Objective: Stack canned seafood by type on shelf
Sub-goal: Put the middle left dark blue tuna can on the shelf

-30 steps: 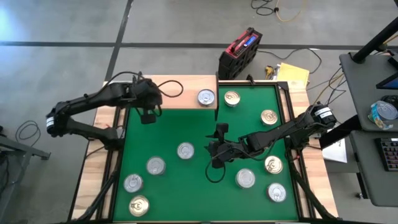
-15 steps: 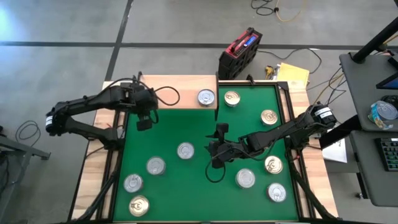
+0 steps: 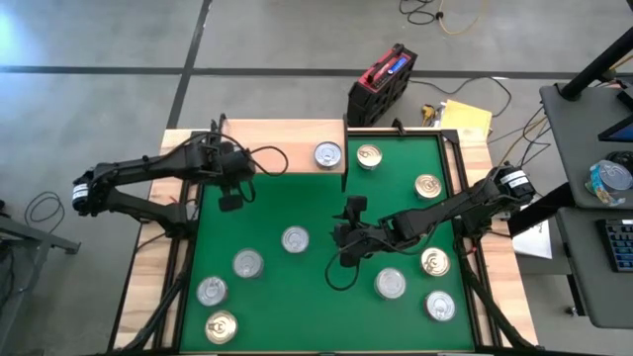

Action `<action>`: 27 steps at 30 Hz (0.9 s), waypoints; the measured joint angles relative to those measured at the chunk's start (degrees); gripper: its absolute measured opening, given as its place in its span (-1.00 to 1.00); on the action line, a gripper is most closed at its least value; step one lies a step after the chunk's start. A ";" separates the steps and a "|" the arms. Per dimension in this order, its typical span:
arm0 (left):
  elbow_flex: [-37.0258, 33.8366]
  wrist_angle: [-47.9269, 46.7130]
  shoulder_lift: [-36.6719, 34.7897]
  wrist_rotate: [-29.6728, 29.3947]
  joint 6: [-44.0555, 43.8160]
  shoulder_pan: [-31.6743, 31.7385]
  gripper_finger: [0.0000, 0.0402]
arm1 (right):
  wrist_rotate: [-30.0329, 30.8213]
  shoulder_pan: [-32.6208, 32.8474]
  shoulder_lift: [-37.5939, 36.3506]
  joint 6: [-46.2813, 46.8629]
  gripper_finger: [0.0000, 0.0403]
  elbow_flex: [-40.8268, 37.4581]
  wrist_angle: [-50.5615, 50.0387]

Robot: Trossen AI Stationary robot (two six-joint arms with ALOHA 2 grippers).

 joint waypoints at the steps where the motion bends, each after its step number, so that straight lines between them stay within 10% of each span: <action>1: -0.04 -0.11 0.00 -1.57 0.39 0.02 -1.00 | 0.01 0.00 0.00 0.00 0.02 0.00 0.06; 27: -0.08 0.58 0.00 -6.51 1.44 0.07 -1.00 | 0.01 0.00 0.00 0.48 0.02 -0.01 0.58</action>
